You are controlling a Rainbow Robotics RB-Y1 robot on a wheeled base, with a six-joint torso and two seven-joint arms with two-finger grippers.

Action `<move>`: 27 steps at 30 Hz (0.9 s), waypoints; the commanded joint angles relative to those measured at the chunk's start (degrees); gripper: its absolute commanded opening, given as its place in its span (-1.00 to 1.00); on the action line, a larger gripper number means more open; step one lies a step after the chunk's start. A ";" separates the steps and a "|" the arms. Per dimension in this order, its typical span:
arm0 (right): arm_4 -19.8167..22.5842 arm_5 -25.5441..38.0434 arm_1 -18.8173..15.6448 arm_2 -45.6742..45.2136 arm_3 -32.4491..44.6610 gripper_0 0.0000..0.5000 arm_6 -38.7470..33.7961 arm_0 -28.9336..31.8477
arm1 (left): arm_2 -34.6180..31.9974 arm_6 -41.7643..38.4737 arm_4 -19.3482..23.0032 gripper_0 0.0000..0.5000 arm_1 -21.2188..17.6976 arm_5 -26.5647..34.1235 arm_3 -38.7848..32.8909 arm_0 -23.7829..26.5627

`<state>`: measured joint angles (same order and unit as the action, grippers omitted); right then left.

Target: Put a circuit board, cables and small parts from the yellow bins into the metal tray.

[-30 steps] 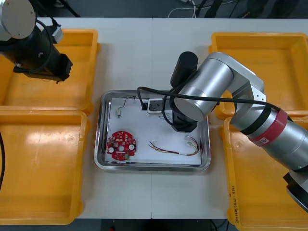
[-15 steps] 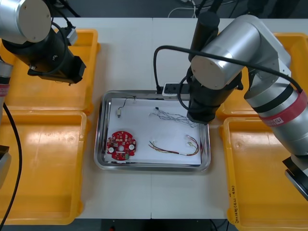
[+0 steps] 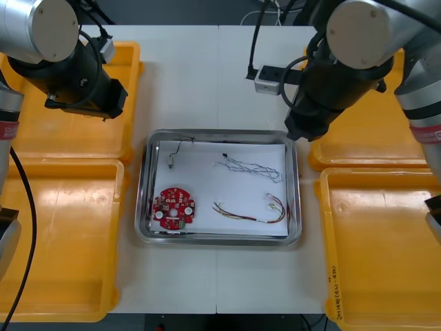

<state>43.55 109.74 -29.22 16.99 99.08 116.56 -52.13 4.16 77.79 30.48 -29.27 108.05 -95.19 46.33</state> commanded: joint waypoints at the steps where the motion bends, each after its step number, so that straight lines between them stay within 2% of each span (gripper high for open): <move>1: 3.73 0.26 -7.08 -4.34 1.73 1.00 -3.18 -2.89 | 1.56 -8.27 -0.34 -1.00 0.53 0.41 -2.46 2.36; 8: 10.59 0.26 -14.11 -5.92 1.73 1.00 -12.50 -2.54 | 5.34 -13.72 -0.42 -1.00 0.71 -0.30 -4.04 2.45; 17: 10.59 0.26 -16.83 -11.19 1.73 1.00 -22.69 1.06 | 9.91 -21.45 -0.95 -1.00 2.29 -1.53 -5.89 2.71; 27: 9.36 0.26 -19.73 -17.79 1.73 1.00 -25.59 6.69 | 16.59 -29.45 -3.76 -1.00 4.40 -5.39 -6.24 2.80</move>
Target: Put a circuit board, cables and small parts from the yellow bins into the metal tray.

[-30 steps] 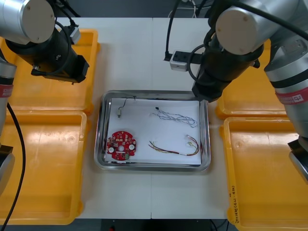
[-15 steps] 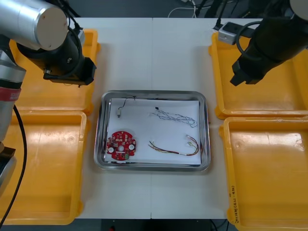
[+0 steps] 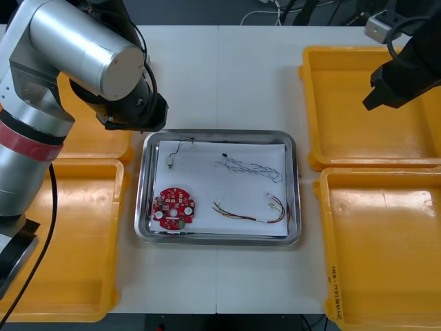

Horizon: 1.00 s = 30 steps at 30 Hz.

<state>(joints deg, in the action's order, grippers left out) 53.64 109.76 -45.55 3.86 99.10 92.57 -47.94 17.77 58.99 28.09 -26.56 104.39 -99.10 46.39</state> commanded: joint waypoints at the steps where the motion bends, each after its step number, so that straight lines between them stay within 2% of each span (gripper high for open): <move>1: -0.82 0.24 -3.66 -5.35 1.71 1.00 -1.78 3.21 | 3.85 -11.53 -1.81 -0.99 1.95 -2.00 -2.24 2.75; 10: -1.96 0.24 -5.16 -10.28 2.67 1.00 -4.85 8.74 | 10.97 -18.57 -3.83 -0.99 3.10 -3.93 -2.24 2.66; 15: -1.79 0.24 -5.07 -10.54 6.01 1.00 -12.32 11.82 | 14.40 -22.43 -4.36 -0.99 3.27 -4.37 -2.07 2.57; 19: -1.88 0.24 -5.07 -10.63 8.56 1.00 -15.66 14.28 | 16.25 -24.01 -4.45 -0.99 3.27 -4.99 -1.10 2.48; 30: -2.84 0.24 -4.98 -12.91 12.78 1.00 -18.57 21.40 | 18.27 -25.86 -5.50 -1.00 3.27 -13.34 4.53 0.37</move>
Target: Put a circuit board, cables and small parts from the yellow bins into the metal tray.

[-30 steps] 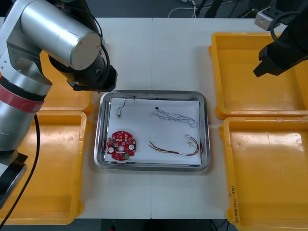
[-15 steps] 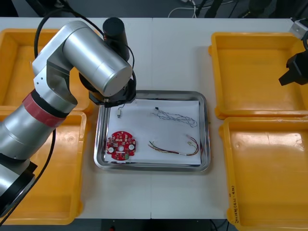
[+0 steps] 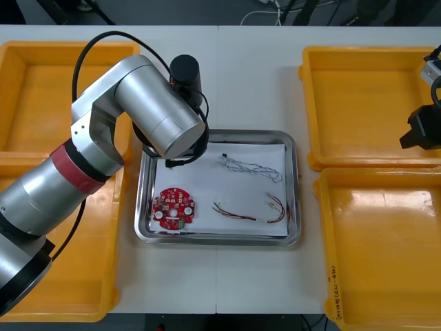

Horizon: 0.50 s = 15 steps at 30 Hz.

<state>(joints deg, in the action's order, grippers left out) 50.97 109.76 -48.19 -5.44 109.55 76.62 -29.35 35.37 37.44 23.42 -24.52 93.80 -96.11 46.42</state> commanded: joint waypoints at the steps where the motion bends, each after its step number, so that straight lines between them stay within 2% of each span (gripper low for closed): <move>1: -0.08 0.24 -2.35 -4.14 2.60 1.00 -2.88 3.68 | 0.67 -4.39 -0.66 -0.99 1.22 -3.27 2.33 0.34; 8: -0.34 0.24 -2.35 -5.28 2.77 1.00 -4.37 5.79 | 0.93 -4.92 0.13 -0.99 1.22 -4.06 4.18 0.17; 15: 0.10 0.24 -2.35 -5.45 2.77 1.00 -9.21 7.46 | 1.02 -5.54 0.22 -0.98 1.14 -4.85 4.26 -0.89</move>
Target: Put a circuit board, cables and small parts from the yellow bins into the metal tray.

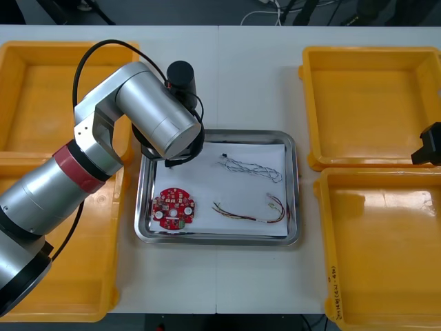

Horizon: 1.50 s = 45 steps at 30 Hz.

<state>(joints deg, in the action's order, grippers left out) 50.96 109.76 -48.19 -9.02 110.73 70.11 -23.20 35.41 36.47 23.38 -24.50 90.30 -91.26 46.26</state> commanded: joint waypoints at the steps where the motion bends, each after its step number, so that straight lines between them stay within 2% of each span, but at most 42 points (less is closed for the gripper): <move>1: 0.10 0.24 -2.35 -1.88 1.68 1.00 -2.70 1.67 | 1.33 -4.74 0.27 -0.98 1.12 -1.62 -0.58 -0.74; 3: 0.19 0.24 -2.35 -1.88 1.68 1.00 -2.88 2.28 | 1.51 -5.00 0.27 -0.92 1.03 -1.80 -0.58 -0.74; 5: 0.28 -0.34 -2.35 -1.88 1.68 1.00 -2.96 2.99 | 1.68 -5.36 0.27 -0.76 1.03 -1.89 -0.58 -0.74; 8: 0.28 -1.92 -2.35 -1.88 1.60 1.00 -3.14 4.31 | 1.86 -5.88 0.27 -0.34 1.03 -2.24 -0.67 -0.74; 11: 0.28 -2.98 -2.35 -1.88 1.60 1.00 -3.67 5.10 | 1.86 -6.67 0.27 0.68 1.03 -2.85 -0.58 -0.74; 12: 0.19 -3.15 -2.35 -1.97 1.60 1.00 -3.84 5.18 | 1.77 -6.76 0.27 0.89 1.03 -3.03 -0.67 -0.74; 13: 0.02 -3.15 -2.35 -1.88 1.60 1.00 -4.02 5.27 | 1.77 -7.03 0.27 1.00 1.03 -3.29 -0.58 -0.74; 27: 0.54 -4.30 -2.35 -1.97 1.60 1.00 -5.60 6.15 | 1.60 -8.26 0.18 1.00 0.33 -3.29 -1.73 -0.65; 36: 0.72 -4.74 -2.35 -2.06 1.68 1.00 -5.25 6.59 | -3.94 -6.67 4.05 1.00 -1.34 3.56 -7.88 -0.65; 40: 0.72 -4.82 -2.26 -2.06 1.68 1.00 -5.25 6.59 | -7.10 -5.62 6.86 1.00 -2.92 7.26 -10.95 -0.65; 45: 0.81 -4.82 -2.26 -2.06 1.68 1.00 -5.07 6.59 | -12.82 -0.52 11.08 1.00 -5.21 12.88 -13.77 -0.65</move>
<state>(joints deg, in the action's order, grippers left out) 51.29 105.46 -48.19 -9.04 110.81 67.77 -17.21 27.14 32.01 32.19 -26.54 100.29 -101.73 45.91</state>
